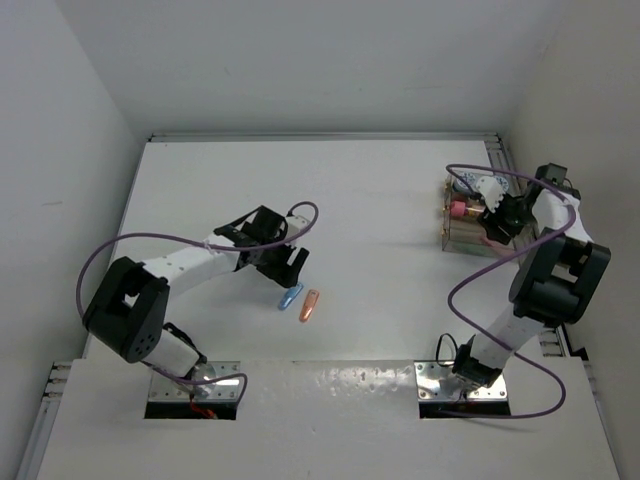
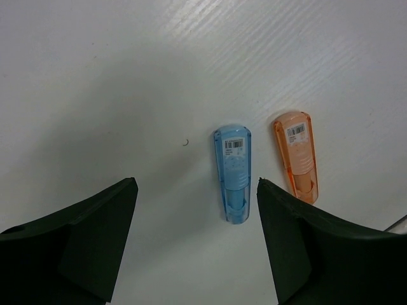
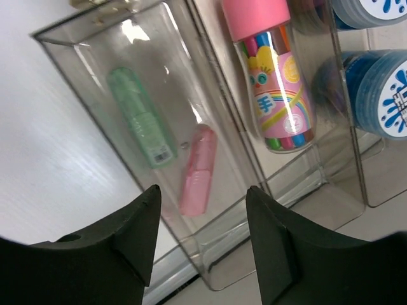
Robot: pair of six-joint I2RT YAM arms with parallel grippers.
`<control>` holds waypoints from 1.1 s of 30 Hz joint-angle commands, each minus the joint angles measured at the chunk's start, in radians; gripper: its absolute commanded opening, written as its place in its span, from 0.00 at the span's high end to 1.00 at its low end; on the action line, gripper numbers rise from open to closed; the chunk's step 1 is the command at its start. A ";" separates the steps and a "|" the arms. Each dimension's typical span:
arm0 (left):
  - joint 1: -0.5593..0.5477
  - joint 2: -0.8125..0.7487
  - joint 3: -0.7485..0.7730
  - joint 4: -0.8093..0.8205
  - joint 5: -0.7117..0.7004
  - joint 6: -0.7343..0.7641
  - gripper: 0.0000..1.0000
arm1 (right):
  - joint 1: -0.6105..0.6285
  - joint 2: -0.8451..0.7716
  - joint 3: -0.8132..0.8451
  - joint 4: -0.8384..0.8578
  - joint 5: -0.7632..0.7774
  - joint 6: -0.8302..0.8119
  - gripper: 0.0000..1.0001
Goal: Sort the stationery into containers
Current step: Place the stationery in the storage box, then pick up the stationery from the center of the board.
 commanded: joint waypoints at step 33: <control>-0.084 0.292 0.138 0.040 -0.093 -0.094 1.00 | 0.046 -0.348 -0.059 -0.269 -0.408 0.425 0.42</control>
